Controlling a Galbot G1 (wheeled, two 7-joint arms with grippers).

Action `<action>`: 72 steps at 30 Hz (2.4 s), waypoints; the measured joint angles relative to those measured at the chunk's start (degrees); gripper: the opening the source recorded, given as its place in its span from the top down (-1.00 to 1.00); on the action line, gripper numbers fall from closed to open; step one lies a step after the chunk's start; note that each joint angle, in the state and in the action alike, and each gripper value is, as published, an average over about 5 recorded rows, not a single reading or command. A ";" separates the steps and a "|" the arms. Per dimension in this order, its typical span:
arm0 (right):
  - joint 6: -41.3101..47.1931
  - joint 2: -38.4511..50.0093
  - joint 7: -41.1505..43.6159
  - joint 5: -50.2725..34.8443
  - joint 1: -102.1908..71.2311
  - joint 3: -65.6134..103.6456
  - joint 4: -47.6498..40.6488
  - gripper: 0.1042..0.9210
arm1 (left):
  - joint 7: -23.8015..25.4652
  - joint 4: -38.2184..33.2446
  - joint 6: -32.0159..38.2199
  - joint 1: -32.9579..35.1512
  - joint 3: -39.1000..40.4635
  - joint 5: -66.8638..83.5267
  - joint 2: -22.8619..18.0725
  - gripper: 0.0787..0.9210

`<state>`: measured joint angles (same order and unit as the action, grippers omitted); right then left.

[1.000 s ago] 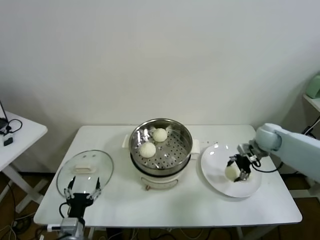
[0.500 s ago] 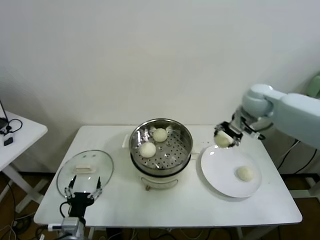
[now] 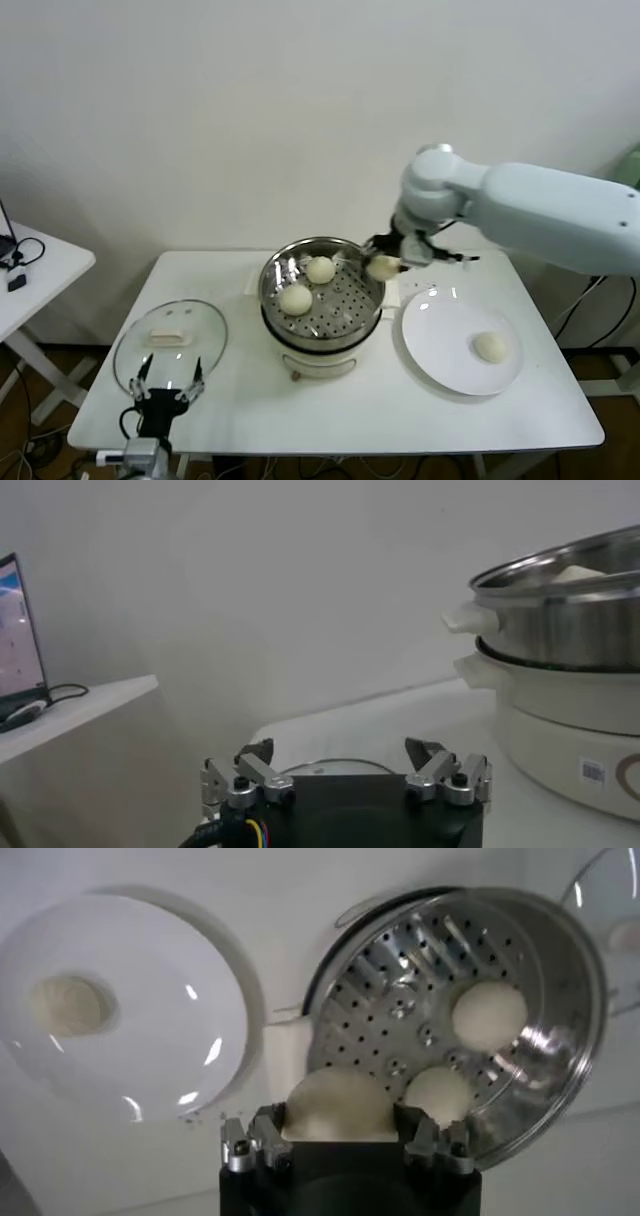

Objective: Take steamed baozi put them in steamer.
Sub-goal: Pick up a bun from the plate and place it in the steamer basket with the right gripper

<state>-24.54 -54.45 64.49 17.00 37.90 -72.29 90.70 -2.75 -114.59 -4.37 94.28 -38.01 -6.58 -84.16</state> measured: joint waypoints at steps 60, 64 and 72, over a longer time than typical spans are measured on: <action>-8.79 -11.81 -0.43 7.31 -11.51 0.13 -5.70 -0.75 | -0.26 1.13 -0.58 -0.49 -0.04 0.19 -0.16 -0.77; -9.72 -11.74 -0.32 7.48 -11.33 0.85 -6.03 -0.76 | -0.28 1.13 -0.63 -0.51 0.08 0.16 -0.18 -0.77; -11.50 -10.56 0.10 6.20 -9.35 2.53 -6.43 -0.76 | -0.38 0.80 -0.98 -0.73 0.35 0.12 -0.18 -0.77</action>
<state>-36.03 -65.01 64.59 23.20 28.55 -69.76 84.27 -3.13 -113.79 -5.35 93.55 -37.66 -6.45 -84.34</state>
